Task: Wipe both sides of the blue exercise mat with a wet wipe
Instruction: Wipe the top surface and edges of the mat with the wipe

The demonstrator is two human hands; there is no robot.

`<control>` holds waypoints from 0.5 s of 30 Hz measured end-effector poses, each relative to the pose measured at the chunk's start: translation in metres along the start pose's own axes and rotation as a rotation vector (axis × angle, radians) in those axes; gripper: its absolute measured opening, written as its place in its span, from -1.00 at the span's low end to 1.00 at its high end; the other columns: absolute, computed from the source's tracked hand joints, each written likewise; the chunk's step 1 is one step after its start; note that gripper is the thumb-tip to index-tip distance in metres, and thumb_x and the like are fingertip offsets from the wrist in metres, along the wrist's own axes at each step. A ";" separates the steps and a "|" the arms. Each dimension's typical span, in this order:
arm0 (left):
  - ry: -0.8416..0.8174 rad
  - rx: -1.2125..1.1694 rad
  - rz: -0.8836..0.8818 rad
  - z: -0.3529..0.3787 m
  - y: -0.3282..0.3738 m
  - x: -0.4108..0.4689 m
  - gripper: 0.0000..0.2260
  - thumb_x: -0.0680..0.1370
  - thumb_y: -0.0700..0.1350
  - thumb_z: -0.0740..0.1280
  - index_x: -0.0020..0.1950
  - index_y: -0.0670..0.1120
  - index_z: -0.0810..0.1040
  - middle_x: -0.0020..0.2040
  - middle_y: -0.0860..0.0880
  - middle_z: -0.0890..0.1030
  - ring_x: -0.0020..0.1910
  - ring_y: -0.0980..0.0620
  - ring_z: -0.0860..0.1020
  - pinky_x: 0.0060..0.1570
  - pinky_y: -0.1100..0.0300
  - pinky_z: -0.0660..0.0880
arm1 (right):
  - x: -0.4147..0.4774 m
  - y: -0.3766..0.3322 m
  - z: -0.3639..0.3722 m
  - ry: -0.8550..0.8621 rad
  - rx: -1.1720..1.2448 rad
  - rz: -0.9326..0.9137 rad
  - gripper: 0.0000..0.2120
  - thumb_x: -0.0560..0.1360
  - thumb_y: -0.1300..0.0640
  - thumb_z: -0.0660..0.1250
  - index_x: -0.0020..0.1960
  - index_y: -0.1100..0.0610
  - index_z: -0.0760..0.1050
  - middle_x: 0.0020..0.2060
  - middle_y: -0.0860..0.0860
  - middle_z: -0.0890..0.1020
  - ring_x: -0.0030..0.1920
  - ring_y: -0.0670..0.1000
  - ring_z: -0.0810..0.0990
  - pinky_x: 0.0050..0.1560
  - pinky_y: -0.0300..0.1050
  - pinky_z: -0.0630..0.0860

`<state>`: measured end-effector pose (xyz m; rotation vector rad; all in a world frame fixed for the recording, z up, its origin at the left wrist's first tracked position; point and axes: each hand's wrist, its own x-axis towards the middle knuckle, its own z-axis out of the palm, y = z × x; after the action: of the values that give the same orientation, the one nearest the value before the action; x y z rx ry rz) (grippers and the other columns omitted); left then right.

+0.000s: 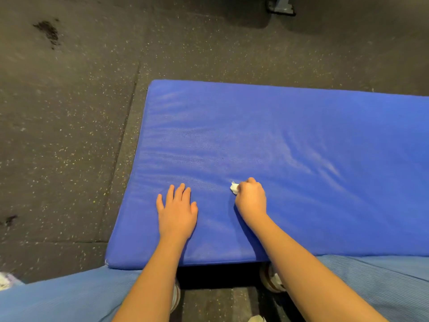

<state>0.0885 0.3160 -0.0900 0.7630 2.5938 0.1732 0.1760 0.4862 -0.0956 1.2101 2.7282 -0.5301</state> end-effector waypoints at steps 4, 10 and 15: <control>0.107 -0.066 -0.031 -0.004 0.005 0.021 -0.72 0.63 -0.03 0.16 0.29 -0.07 0.46 0.33 -0.02 0.44 0.39 -0.05 0.30 0.41 -0.05 0.08 | -0.013 -0.017 0.010 -0.146 0.125 -0.399 -0.89 0.43 0.36 0.30 -0.20 0.27 0.59 -0.19 0.17 0.54 -0.23 0.21 0.52 -0.33 -0.07 0.45; 0.040 -0.009 0.024 0.004 0.004 0.053 -0.54 0.68 0.01 0.04 0.57 -0.03 0.13 0.59 0.02 0.07 0.57 -0.03 -0.04 0.49 -0.07 -0.12 | 0.047 0.010 0.004 -0.061 -0.017 -0.199 -0.88 0.50 0.35 0.21 -0.15 0.32 0.51 -0.19 0.11 0.36 -0.21 0.15 0.38 -0.32 -0.09 0.23; 0.087 -0.021 0.018 0.018 0.004 0.056 -0.56 0.64 -0.03 0.15 0.53 -0.07 0.27 0.56 -0.02 0.20 0.56 -0.07 0.08 0.48 -0.14 -0.03 | 0.043 -0.009 0.026 0.018 0.181 -0.269 -0.91 0.42 0.39 0.30 -0.24 0.30 0.55 -0.28 0.14 0.44 -0.31 0.18 0.46 -0.39 -0.07 0.41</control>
<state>0.0561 0.3499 -0.1261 0.7879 2.6635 0.2444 0.1397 0.5016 -0.1273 0.8857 2.9298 -0.8140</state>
